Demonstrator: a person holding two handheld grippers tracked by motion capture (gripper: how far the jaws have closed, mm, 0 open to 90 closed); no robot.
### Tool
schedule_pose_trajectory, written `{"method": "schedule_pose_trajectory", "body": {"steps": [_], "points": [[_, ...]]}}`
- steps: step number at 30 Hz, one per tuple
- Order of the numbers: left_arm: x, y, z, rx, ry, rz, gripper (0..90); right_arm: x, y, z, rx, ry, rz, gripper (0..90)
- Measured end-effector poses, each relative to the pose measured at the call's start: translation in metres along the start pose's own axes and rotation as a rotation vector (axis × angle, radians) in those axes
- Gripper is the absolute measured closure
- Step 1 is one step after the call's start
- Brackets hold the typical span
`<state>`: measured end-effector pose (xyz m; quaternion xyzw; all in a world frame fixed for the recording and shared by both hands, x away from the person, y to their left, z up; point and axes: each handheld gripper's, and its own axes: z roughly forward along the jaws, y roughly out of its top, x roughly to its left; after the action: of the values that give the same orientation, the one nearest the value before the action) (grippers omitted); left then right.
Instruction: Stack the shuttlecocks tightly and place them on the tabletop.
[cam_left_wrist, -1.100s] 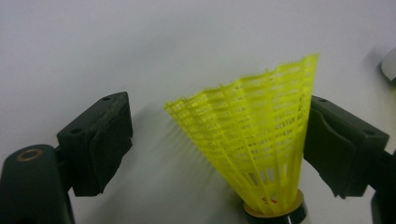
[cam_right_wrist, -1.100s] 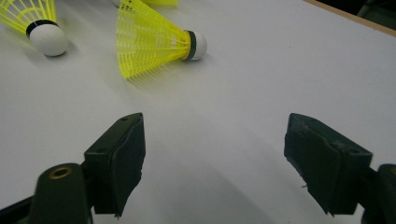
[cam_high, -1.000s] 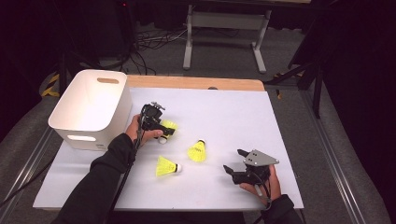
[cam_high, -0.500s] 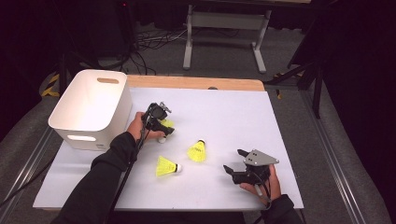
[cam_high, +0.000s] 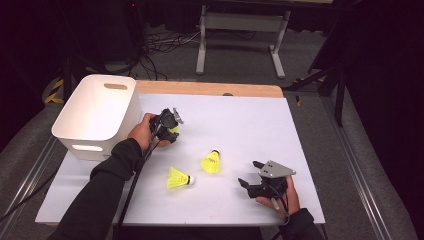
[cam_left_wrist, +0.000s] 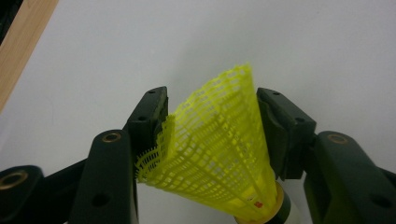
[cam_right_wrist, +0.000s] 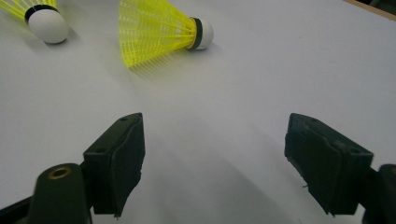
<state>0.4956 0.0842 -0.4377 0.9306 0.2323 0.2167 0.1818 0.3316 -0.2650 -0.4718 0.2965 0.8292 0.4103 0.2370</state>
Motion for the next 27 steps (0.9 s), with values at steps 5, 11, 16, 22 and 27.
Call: {"method": "schedule_pose_trajectory", "body": {"steps": [5,11,16,22,27], "points": [[0.0,-0.005,-0.001,-0.067,-0.103,-0.02,35.2,-0.001,0.0,-0.001,-0.008,-0.009,0.013,21.7],[0.002,-0.013,0.0,-0.12,-0.174,-0.088,27.3,-0.001,0.0,0.0,-0.004,-0.007,0.007,21.5],[0.003,-0.015,-0.001,-0.17,-0.247,-0.163,26.3,-0.001,0.0,0.0,-0.006,-0.008,0.011,21.4],[0.001,-0.013,0.008,-0.127,-0.295,-0.199,27.6,-0.001,0.0,0.0,-0.001,-0.006,0.007,21.4],[-0.007,-0.004,0.019,-0.07,-0.311,-0.17,29.1,-0.001,0.0,0.0,-0.004,-0.006,0.01,21.4]]}}
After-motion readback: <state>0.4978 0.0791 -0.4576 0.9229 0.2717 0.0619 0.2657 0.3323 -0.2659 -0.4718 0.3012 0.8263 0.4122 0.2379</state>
